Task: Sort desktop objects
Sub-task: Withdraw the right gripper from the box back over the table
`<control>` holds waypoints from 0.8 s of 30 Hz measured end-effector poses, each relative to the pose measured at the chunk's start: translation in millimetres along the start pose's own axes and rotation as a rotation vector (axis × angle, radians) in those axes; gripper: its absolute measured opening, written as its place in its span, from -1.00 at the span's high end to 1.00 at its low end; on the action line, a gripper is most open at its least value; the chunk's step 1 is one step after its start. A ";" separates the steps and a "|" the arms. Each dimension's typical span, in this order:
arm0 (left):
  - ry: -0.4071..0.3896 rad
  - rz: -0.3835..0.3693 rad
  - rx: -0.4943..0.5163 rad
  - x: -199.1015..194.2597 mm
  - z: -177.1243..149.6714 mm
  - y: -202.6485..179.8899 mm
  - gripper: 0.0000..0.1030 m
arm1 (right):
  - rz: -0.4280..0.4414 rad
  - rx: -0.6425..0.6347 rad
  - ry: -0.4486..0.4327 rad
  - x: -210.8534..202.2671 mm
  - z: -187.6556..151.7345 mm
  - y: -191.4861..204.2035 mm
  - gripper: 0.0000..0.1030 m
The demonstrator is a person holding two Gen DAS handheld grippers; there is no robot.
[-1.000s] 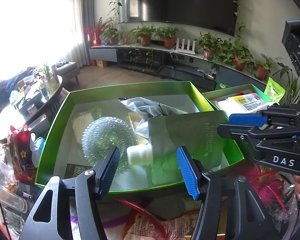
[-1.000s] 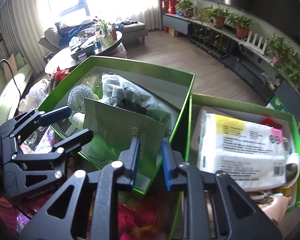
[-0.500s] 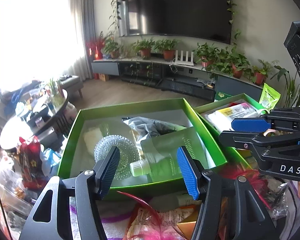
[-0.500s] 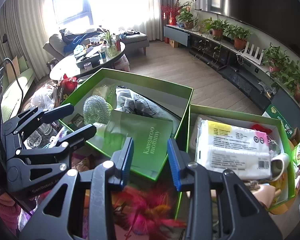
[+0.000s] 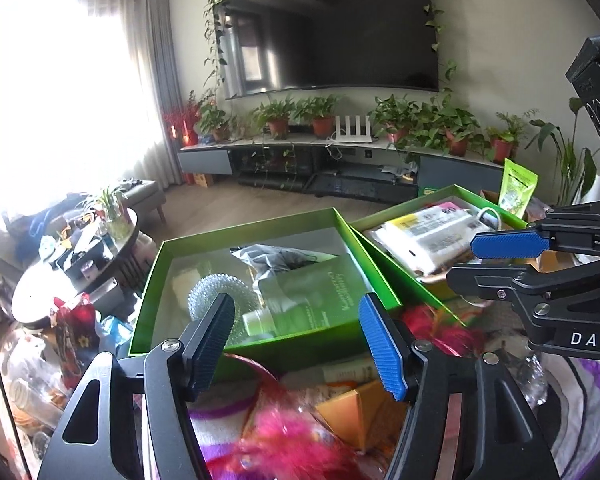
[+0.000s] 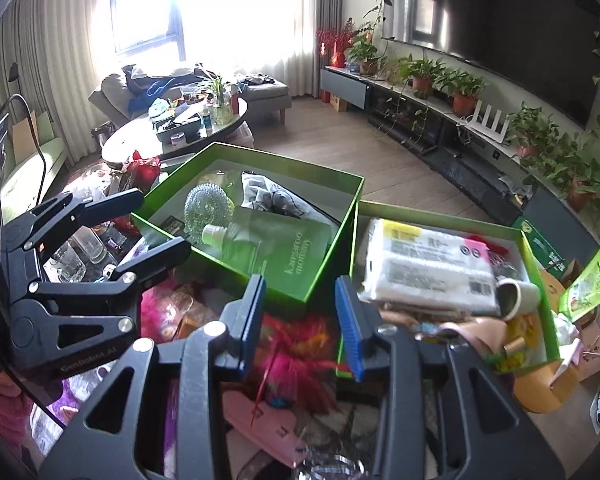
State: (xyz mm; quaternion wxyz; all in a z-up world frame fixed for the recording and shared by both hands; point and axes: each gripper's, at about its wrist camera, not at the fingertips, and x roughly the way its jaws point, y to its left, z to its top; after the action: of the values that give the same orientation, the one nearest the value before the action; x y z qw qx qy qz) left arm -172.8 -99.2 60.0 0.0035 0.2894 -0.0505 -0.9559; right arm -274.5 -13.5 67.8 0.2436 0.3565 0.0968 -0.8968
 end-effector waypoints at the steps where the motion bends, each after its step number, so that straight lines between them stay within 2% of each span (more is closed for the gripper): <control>1: -0.003 0.004 0.005 -3.1 -0.9 -2.7 -0.28 | 0.002 0.002 -0.002 -2.6 -3.1 1.3 0.28; 12: -0.013 0.035 0.047 -34.9 -15.3 -30.3 -0.28 | 0.020 0.030 -0.016 -30.7 -40.1 1.7 0.28; 16: -0.014 0.022 0.046 -46.6 -20.4 -38.0 -0.28 | 0.020 0.041 -0.022 -41.4 -51.7 3.0 0.26; 18: -0.015 0.016 0.043 -52.7 -23.6 -41.1 -0.28 | 0.022 0.046 -0.024 -46.0 -58.4 2.6 0.18; 24: -0.008 -0.005 0.050 -67.6 -36.6 -54.5 -0.28 | 0.013 0.051 -0.027 -61.1 -77.5 5.8 0.17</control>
State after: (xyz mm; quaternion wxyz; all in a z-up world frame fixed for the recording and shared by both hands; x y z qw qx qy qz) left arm -95.0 -46.0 61.7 -0.0065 0.2857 -0.0737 -0.9554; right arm -187.4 30.9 53.4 0.2414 0.3510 0.0682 -0.9022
